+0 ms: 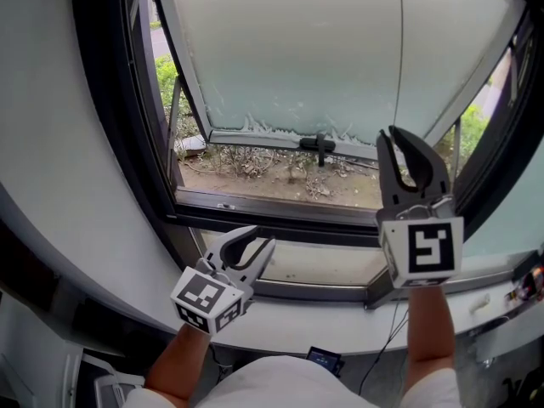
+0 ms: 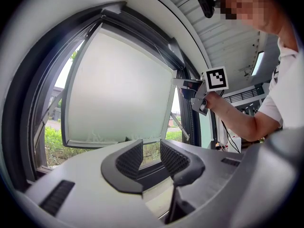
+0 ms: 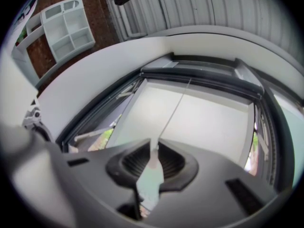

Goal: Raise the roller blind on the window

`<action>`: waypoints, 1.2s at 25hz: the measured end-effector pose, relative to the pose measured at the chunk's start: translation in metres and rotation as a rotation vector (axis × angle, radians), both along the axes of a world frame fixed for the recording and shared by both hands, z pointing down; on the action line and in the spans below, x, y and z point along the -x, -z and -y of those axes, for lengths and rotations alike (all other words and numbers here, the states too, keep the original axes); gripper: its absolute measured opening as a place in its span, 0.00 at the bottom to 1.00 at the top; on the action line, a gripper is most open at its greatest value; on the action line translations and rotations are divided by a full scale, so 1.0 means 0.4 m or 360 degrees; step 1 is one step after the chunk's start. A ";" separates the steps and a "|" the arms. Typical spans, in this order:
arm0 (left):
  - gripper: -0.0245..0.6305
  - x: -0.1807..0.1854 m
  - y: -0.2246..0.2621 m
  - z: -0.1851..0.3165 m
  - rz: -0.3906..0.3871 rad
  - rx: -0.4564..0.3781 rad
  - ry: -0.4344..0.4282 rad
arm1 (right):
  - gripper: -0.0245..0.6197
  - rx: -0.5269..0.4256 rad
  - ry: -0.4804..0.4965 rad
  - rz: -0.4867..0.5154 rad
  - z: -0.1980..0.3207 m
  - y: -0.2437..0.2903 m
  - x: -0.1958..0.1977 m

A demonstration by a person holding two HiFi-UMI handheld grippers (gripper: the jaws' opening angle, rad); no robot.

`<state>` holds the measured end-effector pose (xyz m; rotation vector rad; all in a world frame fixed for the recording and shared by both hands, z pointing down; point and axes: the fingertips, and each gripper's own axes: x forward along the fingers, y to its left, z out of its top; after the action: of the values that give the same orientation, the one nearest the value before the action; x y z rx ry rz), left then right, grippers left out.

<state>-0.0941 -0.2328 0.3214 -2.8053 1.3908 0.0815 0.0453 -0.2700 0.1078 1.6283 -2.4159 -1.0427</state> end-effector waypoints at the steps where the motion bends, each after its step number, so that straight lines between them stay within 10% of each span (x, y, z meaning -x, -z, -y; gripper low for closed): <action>1: 0.23 0.000 0.001 -0.001 -0.0001 -0.0001 -0.0002 | 0.13 -0.0002 -0.0001 0.0000 -0.001 0.001 0.000; 30: 0.23 -0.006 0.041 -0.011 0.0008 -0.0045 -0.0023 | 0.13 -0.0029 -0.0074 -0.0123 0.000 0.008 0.008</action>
<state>-0.0916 -0.2285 0.3050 -2.7909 1.3570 0.0935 0.0420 -0.2701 0.1045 1.6098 -2.3156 -1.1023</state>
